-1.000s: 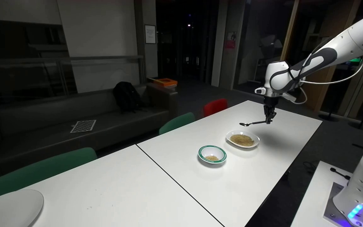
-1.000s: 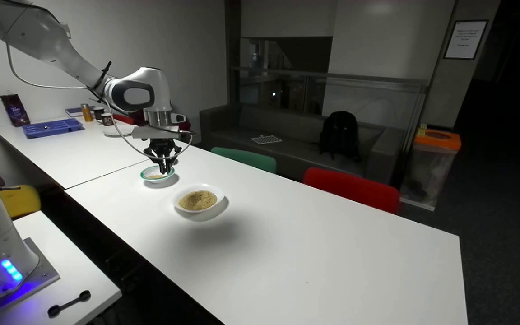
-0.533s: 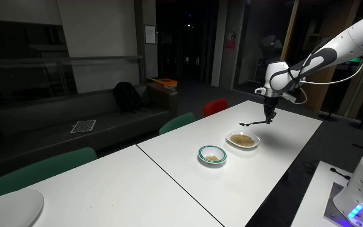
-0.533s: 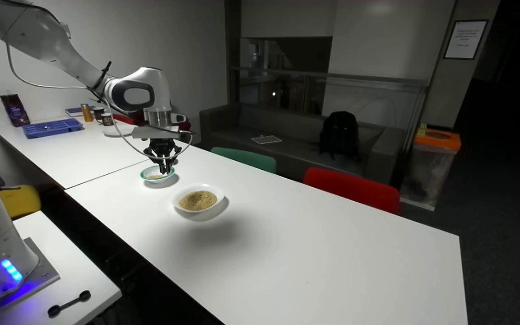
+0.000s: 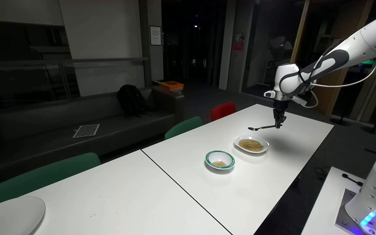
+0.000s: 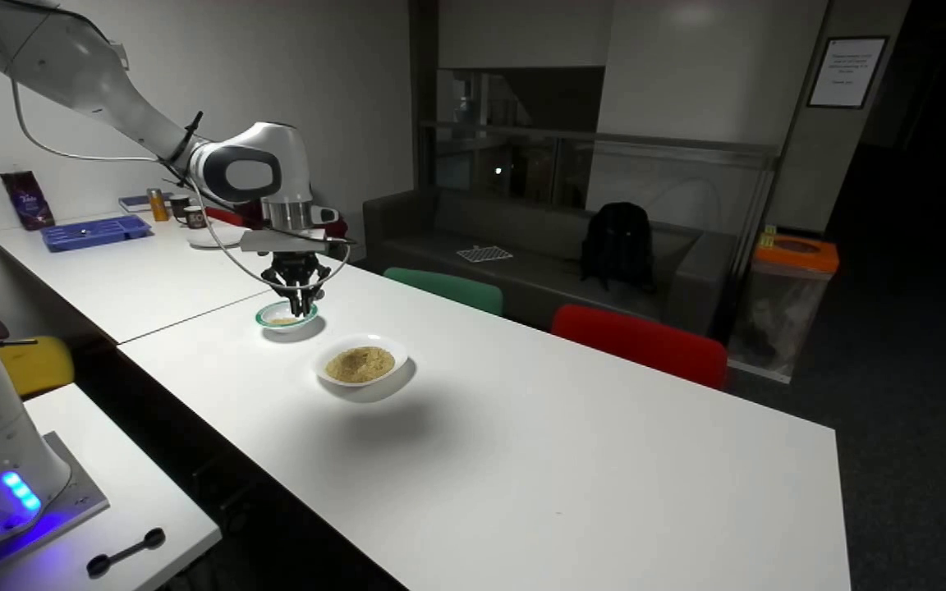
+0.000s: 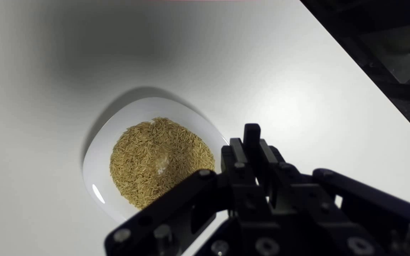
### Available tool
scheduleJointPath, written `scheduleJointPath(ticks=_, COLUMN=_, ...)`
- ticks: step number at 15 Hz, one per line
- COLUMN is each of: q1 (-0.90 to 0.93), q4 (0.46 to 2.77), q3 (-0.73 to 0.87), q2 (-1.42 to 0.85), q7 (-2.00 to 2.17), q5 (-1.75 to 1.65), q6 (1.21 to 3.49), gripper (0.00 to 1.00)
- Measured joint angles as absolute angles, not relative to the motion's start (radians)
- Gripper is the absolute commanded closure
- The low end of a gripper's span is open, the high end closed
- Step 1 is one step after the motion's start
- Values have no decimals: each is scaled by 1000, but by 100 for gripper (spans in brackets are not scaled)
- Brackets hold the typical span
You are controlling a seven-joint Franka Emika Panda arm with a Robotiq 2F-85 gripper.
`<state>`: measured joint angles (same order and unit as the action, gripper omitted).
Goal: Spoon some contents from the white bowl into the green bowl twice
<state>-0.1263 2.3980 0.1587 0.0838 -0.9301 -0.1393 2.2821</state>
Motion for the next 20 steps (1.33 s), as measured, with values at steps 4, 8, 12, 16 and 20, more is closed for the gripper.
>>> scheduleJointPath(ticks=4, q1=-126, q4=2398, q3=159, q2=83, q7=-930, q5=-139, q6=2282, gripper=97)
scheduleJointPath(ticks=8, q1=-126, q4=2398, q3=159, q2=72, q7=-931, q5=-139, q6=2281, gripper=97)
scheduleJointPath(ticks=12, q1=-133, q4=2395, q3=168, q2=49, q7=-930, q5=-159, q6=2281, gripper=97)
scheduleJointPath(ticks=16, q1=-147, q4=2380, q3=191, q2=-7, q7=-923, q5=-222, q6=2279, gripper=97)
scheduleJointPath(ticks=20, q1=-163, q4=2355, q3=203, q2=-70, q7=-879, q5=-304, q6=2258, gripper=97)
